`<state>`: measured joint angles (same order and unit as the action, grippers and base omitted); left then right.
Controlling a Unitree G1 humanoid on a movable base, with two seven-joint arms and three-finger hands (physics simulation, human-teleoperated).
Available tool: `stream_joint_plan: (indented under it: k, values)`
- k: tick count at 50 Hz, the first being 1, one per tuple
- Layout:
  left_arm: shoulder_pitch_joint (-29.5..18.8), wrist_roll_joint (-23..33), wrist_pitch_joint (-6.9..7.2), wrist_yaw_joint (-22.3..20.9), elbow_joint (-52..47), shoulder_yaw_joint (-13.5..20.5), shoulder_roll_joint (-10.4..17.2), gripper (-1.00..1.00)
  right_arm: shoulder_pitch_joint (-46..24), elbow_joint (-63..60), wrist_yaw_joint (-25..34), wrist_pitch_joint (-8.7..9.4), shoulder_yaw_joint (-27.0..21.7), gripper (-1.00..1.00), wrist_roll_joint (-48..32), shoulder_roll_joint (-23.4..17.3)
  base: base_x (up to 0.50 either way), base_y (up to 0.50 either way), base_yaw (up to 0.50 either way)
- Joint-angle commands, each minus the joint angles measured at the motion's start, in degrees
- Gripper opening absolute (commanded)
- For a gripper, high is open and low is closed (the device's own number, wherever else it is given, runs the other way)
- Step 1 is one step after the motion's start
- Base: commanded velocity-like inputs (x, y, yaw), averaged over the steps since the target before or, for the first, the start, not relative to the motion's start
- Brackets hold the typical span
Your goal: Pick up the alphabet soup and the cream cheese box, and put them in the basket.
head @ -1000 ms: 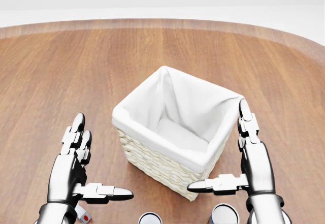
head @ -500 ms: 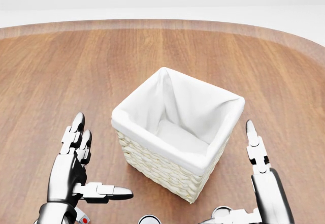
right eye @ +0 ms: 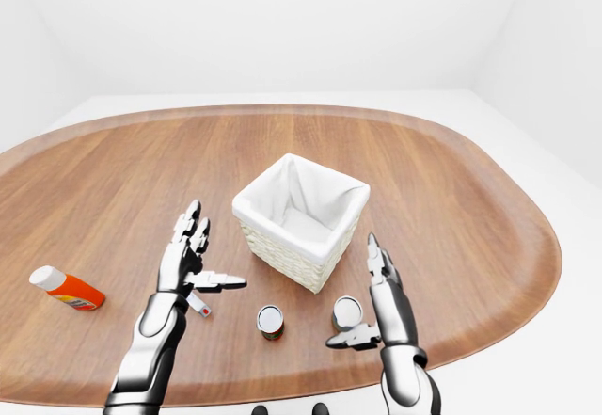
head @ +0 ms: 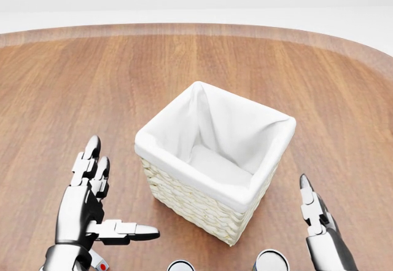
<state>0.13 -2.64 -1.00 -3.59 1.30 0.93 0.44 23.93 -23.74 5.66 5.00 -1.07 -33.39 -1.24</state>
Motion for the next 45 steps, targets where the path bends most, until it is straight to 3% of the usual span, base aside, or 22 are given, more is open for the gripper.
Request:
stream_joint_plan:
  k: [1, 9, 26, 45]
  values:
    - [0.3, -0.7, 1.19, -0.1, -1.6, 0.1, 0.0, 1.00, -0.5, 5.1, -0.3, 0.00, -0.5, 1.00, -3.7, 0.1, 0.00, 0.00, 0.00]
    - [0.5, -1.4, 1.32, -0.3, -1.9, 0.1, -0.1, 1.00, -1.5, 9.9, -2.6, 0.00, -0.1, 1.00, -5.6, -0.7, 0.00, 0.00, 0.00]
    - [1.1, -2.8, 3.97, -0.8, -5.9, 0.1, -0.1, 1.00, -4.3, 17.6, -5.4, 0.00, -0.3, 1.00, -7.7, -1.4, 0.00, 0.00, 0.00]
    - [1.2, -3.4, 4.42, -1.0, -6.9, 0.0, -0.2, 1.00, -10.4, 24.3, -4.1, 0.00, -0.2, 1.00, -9.2, -3.1, 0.00, 0.00, 0.00]
